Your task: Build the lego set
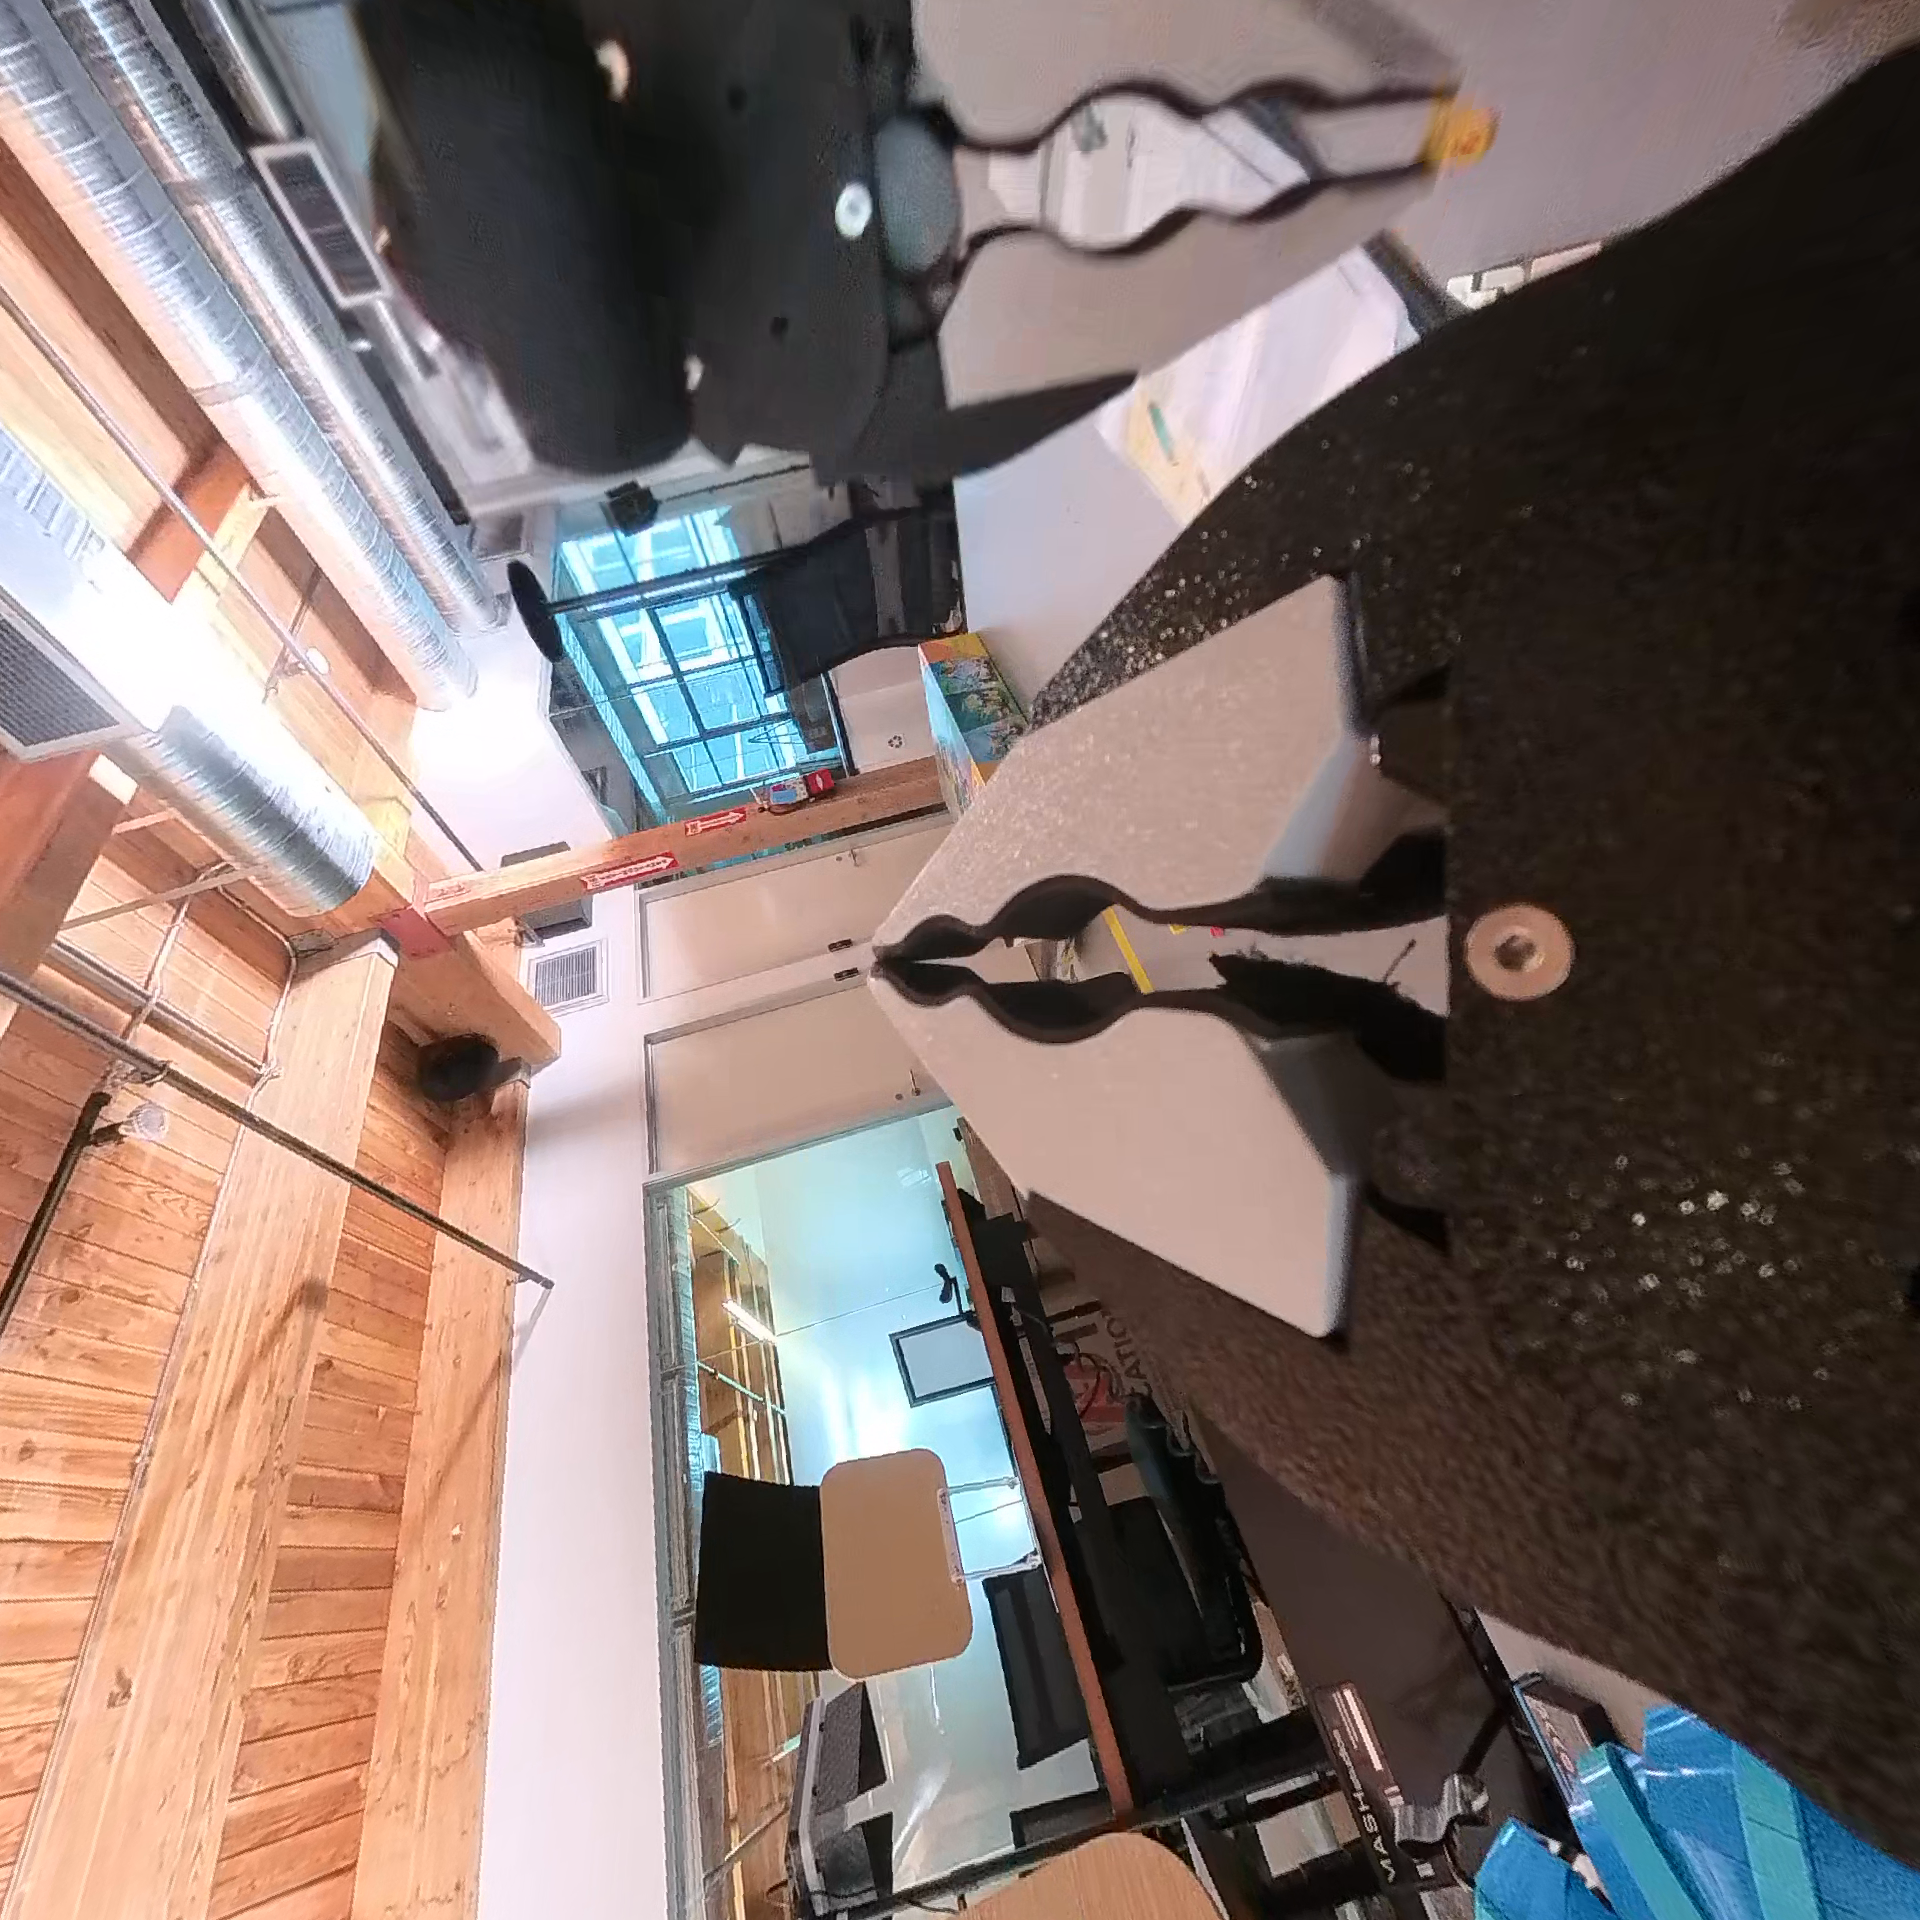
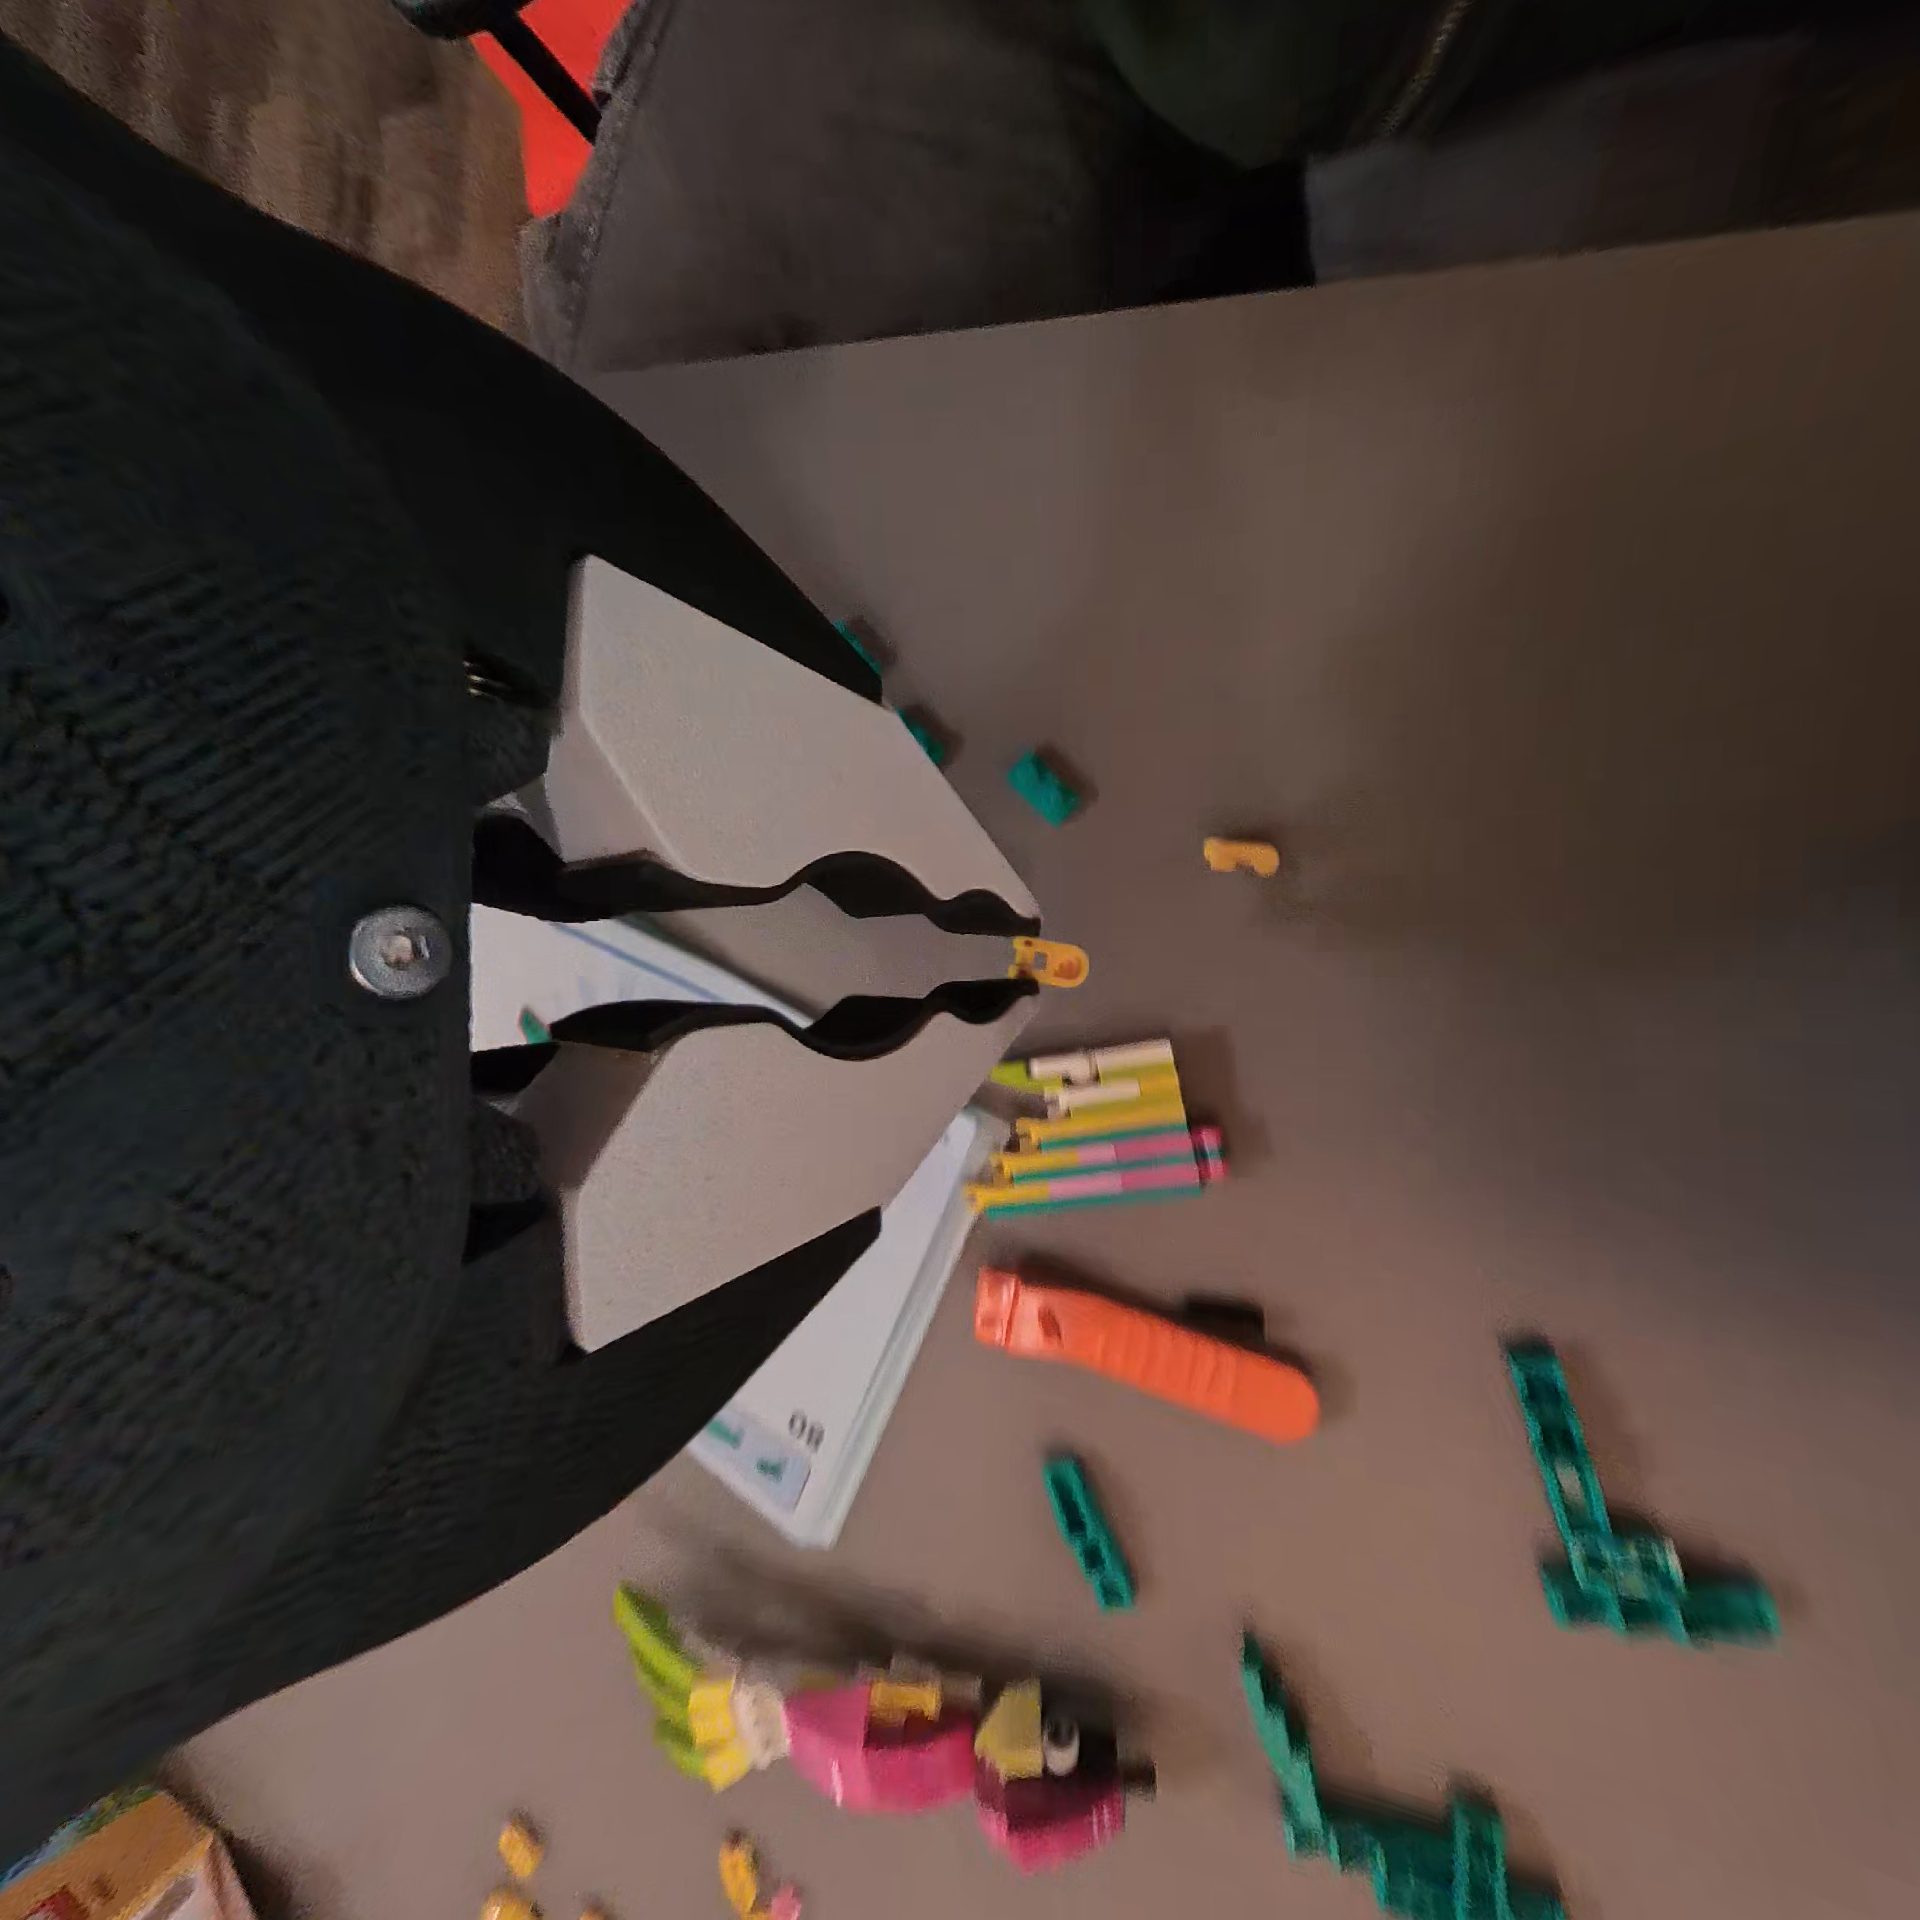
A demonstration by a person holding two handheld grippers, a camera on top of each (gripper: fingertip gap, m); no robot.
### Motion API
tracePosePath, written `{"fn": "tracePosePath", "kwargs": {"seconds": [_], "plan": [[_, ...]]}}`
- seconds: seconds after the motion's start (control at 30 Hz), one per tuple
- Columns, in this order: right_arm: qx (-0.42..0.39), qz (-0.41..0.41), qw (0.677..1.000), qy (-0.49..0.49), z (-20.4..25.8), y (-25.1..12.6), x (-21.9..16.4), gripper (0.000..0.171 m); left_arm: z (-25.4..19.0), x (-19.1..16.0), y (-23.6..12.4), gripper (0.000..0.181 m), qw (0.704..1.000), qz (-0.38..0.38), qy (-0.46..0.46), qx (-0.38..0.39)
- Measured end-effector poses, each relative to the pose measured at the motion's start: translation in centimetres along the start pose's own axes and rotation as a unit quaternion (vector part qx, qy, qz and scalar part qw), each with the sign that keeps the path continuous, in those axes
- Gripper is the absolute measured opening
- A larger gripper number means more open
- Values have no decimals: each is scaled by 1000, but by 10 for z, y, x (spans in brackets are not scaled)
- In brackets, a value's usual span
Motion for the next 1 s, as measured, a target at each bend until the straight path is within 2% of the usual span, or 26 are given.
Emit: {"fn": "tracePosePath", "kwargs": {"seconds": [0.03,0.2,0.23,0.37,0.43,0.53,0.67,0.83,1.0], "plan": [[4,9,1000,-1,5,5,-4,7,-1,0,0,0,1000,0,1,-1],[16,28,999,-5,15,24,-13,7,-2,-1,0,0,1000,3,6,-7],[12,18,1000,2,14,24,-10,13,-3,-1,0,0,1000,3,5,-8],[29,12,999,13,19,19,-13,18,-3,-1,0,0,1000,3,2,-10],[26,-12,999,21,12,3,-10,19,-2,-1,0,0,1000,3,1,-8],[-61,-91,990,90,-52,-37,-8,19,-1,-1,1,0,1000,3,-3,-6],[-213,-169,930,248,-176,-77,-50,21,-3,-4,1,0,1000,7,-5,-11],[-263,-197,889,319,-262,-63,-104,24,-3,-5,1,0,1000,10,0,-14],[-263,-203,865,376,-295,-34,-137,25,-2,-8,1,0,1000,14,-8,-11]]}}
Point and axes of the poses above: each gripper's, where its closed fingertips meet, y out along the fingers, x out of its top, z = x × y across the jaws, the point moved 1 cm from there along -y, back along the fingers, and after that the axes turned 11 degrees about -z, right-handed, at the moved point
